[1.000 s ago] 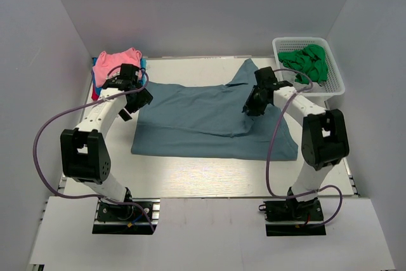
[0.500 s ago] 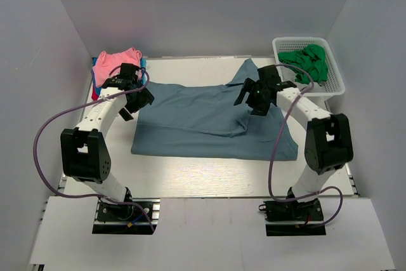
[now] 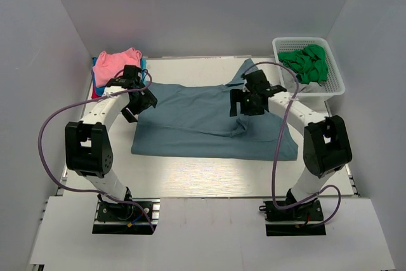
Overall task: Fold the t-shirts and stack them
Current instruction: Fold the flattened tshirt in 1/3 of the way
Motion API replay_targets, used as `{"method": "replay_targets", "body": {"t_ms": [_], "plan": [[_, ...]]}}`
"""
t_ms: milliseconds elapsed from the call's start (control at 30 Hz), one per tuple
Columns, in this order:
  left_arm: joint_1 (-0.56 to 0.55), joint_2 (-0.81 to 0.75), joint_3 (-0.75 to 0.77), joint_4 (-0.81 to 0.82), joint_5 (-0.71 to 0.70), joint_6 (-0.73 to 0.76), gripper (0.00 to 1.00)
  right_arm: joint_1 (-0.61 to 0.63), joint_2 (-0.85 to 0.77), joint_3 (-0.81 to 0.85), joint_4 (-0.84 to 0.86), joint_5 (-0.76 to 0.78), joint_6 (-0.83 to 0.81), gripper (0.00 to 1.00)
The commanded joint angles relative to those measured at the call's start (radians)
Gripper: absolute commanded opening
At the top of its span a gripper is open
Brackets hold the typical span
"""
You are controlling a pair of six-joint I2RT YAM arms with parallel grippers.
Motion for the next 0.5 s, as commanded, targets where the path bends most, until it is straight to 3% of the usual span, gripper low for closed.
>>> {"method": "replay_targets", "body": {"t_ms": [0,200,300,400,467], "plan": [[0.005,-0.023,-0.016,0.014,0.02,0.008,1.0,0.06,0.026,0.053,0.025,0.103,-0.235,0.9],[0.005,-0.023,-0.046,0.014,0.011,0.008,1.0,0.121,0.066,0.046,-0.009,0.244,-0.339,0.86],[0.005,-0.023,-0.056,0.023,0.011,0.008,1.0,0.141,0.075,0.043,0.0,0.269,-0.35,0.72],[0.005,-0.023,-0.066,0.032,0.011,0.008,1.0,0.152,0.11,0.072,-0.015,0.315,-0.328,0.5],[0.005,-0.023,-0.076,0.032,0.011,0.008,1.0,0.161,0.133,0.078,-0.02,0.336,-0.327,0.46]]}}
